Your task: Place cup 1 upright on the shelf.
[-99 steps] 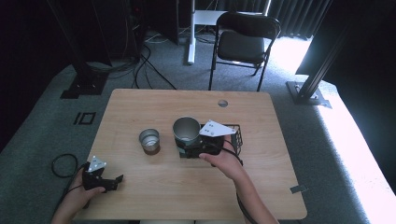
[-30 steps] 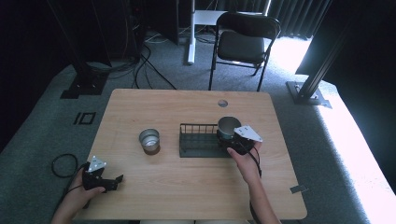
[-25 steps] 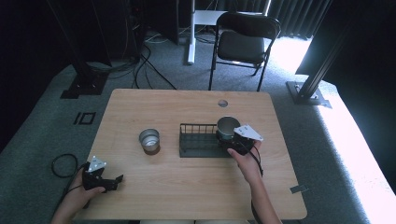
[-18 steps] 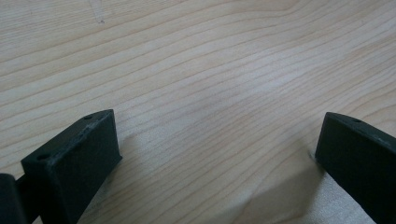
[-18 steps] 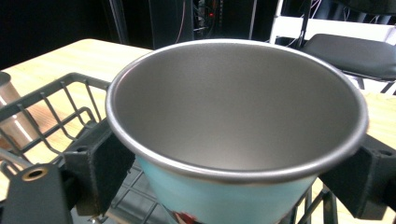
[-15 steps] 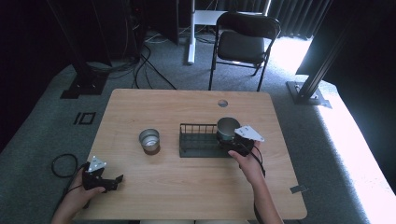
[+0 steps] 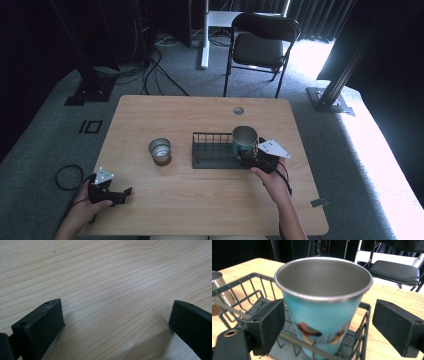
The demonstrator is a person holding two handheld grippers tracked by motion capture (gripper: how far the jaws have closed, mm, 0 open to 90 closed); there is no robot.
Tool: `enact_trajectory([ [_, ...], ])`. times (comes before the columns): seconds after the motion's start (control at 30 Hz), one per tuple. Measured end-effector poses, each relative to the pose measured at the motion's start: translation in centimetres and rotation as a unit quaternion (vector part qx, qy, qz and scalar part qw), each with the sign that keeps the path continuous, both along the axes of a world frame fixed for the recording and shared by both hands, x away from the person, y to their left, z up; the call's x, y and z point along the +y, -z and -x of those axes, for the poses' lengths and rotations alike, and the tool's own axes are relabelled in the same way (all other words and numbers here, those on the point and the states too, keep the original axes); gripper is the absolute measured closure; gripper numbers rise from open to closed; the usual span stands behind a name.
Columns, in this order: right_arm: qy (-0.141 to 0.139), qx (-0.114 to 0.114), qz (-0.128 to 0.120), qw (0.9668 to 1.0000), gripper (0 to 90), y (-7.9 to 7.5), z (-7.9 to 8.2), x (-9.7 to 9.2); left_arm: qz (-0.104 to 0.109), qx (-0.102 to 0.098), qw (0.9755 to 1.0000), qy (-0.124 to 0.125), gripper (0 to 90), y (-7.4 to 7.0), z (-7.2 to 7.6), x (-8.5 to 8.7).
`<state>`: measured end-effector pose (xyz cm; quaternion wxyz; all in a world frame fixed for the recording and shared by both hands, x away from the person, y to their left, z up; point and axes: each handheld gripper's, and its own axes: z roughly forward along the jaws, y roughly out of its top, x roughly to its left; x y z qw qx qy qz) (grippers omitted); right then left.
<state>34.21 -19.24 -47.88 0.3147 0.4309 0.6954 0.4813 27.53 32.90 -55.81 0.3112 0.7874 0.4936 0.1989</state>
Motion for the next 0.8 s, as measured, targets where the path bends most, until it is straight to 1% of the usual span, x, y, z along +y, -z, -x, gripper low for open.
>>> enact_trajectory([
  [0.07,-0.001,0.0,0.002,1.0,10.9,0.2,0.4,-0.3,0.0,0.0,1.0,0.0,0.3,0.0,0.0,0.0],
  [0.27,-0.002,0.003,-0.002,1.0,10.9,0.7,1.3,-1.2,0.0,0.0,1.0,0.0,0.3,0.0,0.0,0.0],
  [0.47,-0.001,0.009,0.0,1.0,10.9,1.4,2.0,-2.1,-0.001,0.0,1.0,0.0,0.3,0.0,0.0,0.0],
  [0.57,0.003,0.009,0.003,0.9999,10.9,1.9,2.2,-2.4,-0.001,0.0,1.0,0.0,0.3,0.0,0.0,0.0],
  [0.67,0.007,0.013,-0.004,0.9999,10.9,2.5,2.5,-3.0,-0.001,0.0,1.0,0.0,0.3,0.0,0.0,0.0],
  [0.8,0.007,0.025,-0.002,0.9997,10.9,3.3,2.8,-3.6,-0.001,0.0,1.0,0.0,0.3,0.0,0.0,0.0],
])
